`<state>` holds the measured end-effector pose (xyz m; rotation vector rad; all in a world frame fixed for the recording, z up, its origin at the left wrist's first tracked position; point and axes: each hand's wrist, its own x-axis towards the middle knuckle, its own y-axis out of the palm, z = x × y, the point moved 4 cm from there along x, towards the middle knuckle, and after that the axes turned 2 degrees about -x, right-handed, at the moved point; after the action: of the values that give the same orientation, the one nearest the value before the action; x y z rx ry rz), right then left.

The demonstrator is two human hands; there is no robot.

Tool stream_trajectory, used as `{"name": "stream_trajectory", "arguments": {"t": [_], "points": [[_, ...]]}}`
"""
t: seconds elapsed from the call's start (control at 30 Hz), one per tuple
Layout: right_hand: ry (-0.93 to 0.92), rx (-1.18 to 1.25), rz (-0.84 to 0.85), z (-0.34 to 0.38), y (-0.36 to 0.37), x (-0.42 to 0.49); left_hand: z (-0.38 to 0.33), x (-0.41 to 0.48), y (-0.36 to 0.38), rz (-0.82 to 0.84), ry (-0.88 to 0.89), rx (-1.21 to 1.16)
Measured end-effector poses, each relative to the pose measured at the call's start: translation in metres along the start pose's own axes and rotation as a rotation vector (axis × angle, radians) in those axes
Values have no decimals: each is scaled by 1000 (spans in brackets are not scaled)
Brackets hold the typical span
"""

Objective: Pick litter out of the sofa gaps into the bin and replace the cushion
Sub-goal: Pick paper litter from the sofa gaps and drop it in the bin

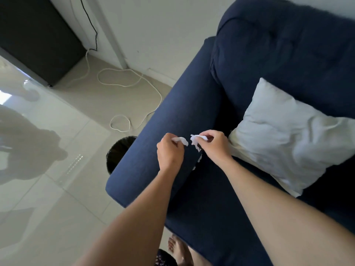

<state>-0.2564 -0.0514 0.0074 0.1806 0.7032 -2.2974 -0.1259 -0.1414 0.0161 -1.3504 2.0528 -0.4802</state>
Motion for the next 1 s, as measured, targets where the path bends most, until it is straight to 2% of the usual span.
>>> {"name": "stream_trajectory", "arguments": {"t": [0.17, 0.33, 0.47, 0.73, 0.93, 1.0], "points": [[-56, -43, 75, 33, 51, 22, 18, 41, -42, -99, -84, -96], [-38, -36, 153, 61, 131, 34, 75, 79, -110, -182, -194, -70], [-76, -154, 292, 89, 208, 38, 119, 109, -158, -222, -299, -88], [-78, -389, 452, 94, 325, 63, 192, 170, -182, -136, -456, -91], [-6, -525, 607, 73, 366, 77, 231, 198, -172, 31, -528, -66], [13, -536, 597, 71, 364, 80, 233, 200, -172, 43, -536, -36]]}}
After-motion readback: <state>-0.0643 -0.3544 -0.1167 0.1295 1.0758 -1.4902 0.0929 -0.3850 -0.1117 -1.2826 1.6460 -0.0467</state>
